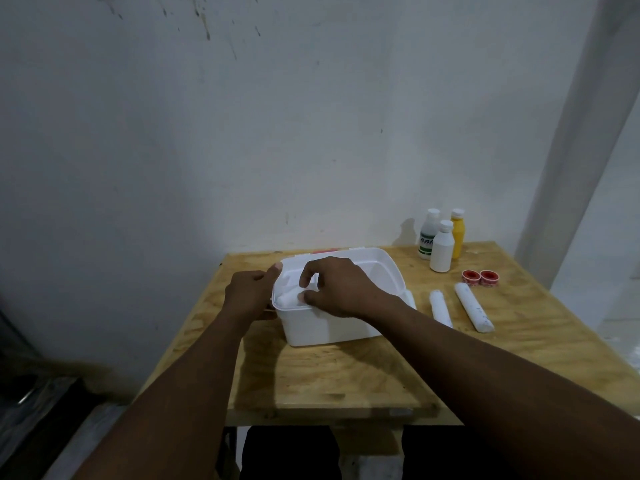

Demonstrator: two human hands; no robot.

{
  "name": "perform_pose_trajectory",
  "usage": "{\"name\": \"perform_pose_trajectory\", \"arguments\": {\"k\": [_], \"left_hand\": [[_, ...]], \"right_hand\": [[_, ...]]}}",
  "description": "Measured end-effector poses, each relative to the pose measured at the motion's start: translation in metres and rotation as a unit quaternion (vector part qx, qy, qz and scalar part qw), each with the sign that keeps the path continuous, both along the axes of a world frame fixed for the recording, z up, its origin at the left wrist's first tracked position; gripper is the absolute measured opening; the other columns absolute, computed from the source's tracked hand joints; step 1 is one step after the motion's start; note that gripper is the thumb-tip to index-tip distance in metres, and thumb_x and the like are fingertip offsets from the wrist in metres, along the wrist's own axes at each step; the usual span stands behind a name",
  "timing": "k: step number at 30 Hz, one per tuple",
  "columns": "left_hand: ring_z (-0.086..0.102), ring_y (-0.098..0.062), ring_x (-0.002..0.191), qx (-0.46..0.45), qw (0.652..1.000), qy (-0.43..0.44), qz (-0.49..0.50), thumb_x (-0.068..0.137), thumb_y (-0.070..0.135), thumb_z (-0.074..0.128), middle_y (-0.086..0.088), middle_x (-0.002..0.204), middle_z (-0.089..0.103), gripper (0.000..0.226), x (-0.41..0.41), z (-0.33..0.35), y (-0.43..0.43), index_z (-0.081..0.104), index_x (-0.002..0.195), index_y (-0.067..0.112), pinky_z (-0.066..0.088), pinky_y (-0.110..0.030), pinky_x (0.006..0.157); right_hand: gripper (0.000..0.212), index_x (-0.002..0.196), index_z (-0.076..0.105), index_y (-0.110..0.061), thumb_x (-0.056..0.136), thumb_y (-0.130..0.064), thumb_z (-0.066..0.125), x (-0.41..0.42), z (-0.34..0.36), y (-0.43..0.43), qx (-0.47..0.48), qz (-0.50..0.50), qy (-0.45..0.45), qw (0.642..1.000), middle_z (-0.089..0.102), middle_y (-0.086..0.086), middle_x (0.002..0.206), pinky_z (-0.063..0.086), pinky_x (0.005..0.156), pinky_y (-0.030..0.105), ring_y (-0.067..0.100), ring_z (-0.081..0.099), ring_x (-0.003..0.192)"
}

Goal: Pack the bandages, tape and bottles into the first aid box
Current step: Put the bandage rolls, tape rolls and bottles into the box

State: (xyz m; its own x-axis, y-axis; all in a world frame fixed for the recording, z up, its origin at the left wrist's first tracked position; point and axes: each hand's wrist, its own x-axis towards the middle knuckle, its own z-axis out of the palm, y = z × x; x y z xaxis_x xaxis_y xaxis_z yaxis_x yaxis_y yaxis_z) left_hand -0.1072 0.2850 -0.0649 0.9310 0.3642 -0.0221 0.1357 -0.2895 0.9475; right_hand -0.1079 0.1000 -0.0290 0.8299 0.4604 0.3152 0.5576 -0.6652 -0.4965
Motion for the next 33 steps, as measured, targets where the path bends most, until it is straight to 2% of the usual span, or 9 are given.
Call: {"name": "perform_pose_trajectory", "arguments": {"k": [5, 10, 12, 16, 20, 23, 28, 31, 33], "left_hand": [[0.074, -0.031, 0.081, -0.009, 1.000, -0.002, 0.006, 0.093, 0.049, 0.067, -0.016, 0.090, 0.077, 0.047, 0.000, -0.001, 0.001, 0.078, 0.090, 0.004, 0.063, -0.036, 0.060], [0.076, -0.032, 0.080, -0.034, 0.999, -0.002, 0.020, 0.088, 0.051, 0.072, -0.016, 0.089, 0.078, 0.049, 0.000, -0.003, 0.000, 0.078, 0.087, 0.003, 0.062, -0.036, 0.059], [0.076, -0.032, 0.081, -0.033, 0.999, -0.002, 0.019, 0.089, 0.051, 0.071, -0.016, 0.090, 0.078, 0.048, 0.000, -0.003, 0.000, 0.078, 0.088, 0.003, 0.063, -0.036, 0.060], [0.075, -0.030, 0.081, -0.036, 0.999, 0.002, 0.019, 0.089, 0.051, 0.070, -0.014, 0.090, 0.078, 0.046, -0.001, -0.001, -0.001, 0.078, 0.087, 0.006, 0.060, -0.031, 0.056], [0.076, -0.031, 0.084, -0.044, 0.999, 0.005, 0.019, 0.088, 0.052, 0.071, -0.014, 0.091, 0.078, 0.047, -0.001, -0.002, 0.000, 0.078, 0.089, 0.006, 0.061, -0.033, 0.058], [0.076, -0.032, 0.083, -0.042, 0.999, 0.009, 0.017, 0.087, 0.053, 0.071, -0.014, 0.092, 0.078, 0.047, 0.001, -0.003, 0.001, 0.078, 0.088, 0.007, 0.062, -0.035, 0.060], [0.075, -0.033, 0.084, -0.038, 0.999, 0.012, 0.013, 0.089, 0.053, 0.070, -0.015, 0.092, 0.077, 0.046, 0.002, -0.003, 0.001, 0.078, 0.089, 0.007, 0.065, -0.040, 0.064], [0.075, -0.033, 0.084, -0.033, 0.999, 0.017, 0.013, 0.089, 0.053, 0.070, -0.015, 0.093, 0.077, 0.047, 0.002, -0.002, 0.002, 0.077, 0.090, 0.007, 0.065, -0.042, 0.066], [0.075, -0.034, 0.084, -0.026, 0.999, 0.021, 0.010, 0.089, 0.054, 0.069, -0.016, 0.093, 0.077, 0.050, 0.002, -0.002, 0.003, 0.077, 0.090, 0.005, 0.066, -0.043, 0.066]], "right_hand": [[0.021, 0.100, 0.069, -0.019, 0.083, -0.030, 0.069, 0.005, 0.005, -0.007, 0.058, -0.021, 0.008, 0.998, 0.051, -0.014, 0.074, 0.041, 0.073, 0.026, 0.010, 0.054, 0.079], [0.013, 0.088, 0.067, -0.020, 0.081, -0.028, 0.061, 0.030, 0.021, -0.056, 0.172, -0.233, -0.053, 0.956, 0.071, 0.003, 0.090, 0.052, 0.081, 0.035, 0.024, 0.065, 0.089], [0.019, 0.092, 0.063, -0.013, 0.081, -0.029, 0.058, 0.038, 0.018, -0.089, 0.105, -0.296, -0.028, 0.949, 0.069, 0.008, 0.097, 0.050, 0.077, 0.034, 0.028, 0.063, 0.093], [0.017, 0.088, 0.053, -0.013, 0.081, -0.023, 0.064, 0.037, -0.010, -0.134, -0.147, -0.313, 0.153, 0.926, 0.060, 0.004, 0.086, 0.057, 0.074, 0.036, 0.021, 0.061, 0.082], [0.017, 0.085, 0.048, -0.016, 0.080, -0.018, 0.064, 0.031, -0.029, -0.139, -0.217, -0.303, 0.182, 0.910, 0.055, 0.002, 0.082, 0.053, 0.067, 0.033, 0.018, 0.059, 0.078], [0.019, 0.087, 0.048, -0.014, 0.080, -0.016, 0.066, 0.031, -0.023, -0.134, -0.150, -0.304, 0.151, 0.929, 0.060, 0.008, 0.091, 0.058, 0.074, 0.038, 0.024, 0.063, 0.084], [0.038, 0.111, 0.052, -0.010, 0.078, -0.022, 0.066, 0.038, 0.042, -0.107, 0.037, -0.297, -0.003, 0.954, 0.063, 0.016, 0.108, 0.048, 0.074, 0.034, 0.035, 0.064, 0.096], [0.034, 0.107, 0.056, -0.010, 0.077, -0.017, 0.071, 0.032, 0.073, -0.071, 0.206, -0.202, 0.095, 0.953, 0.062, 0.017, 0.108, 0.062, 0.061, 0.041, 0.031, 0.071, 0.079], [0.029, 0.100, 0.058, -0.008, 0.076, -0.012, 0.074, 0.024, 0.075, -0.045, 0.208, -0.156, 0.145, 0.955, 0.064, 0.018, 0.102, 0.063, 0.058, 0.043, 0.031, 0.073, 0.072]]}}
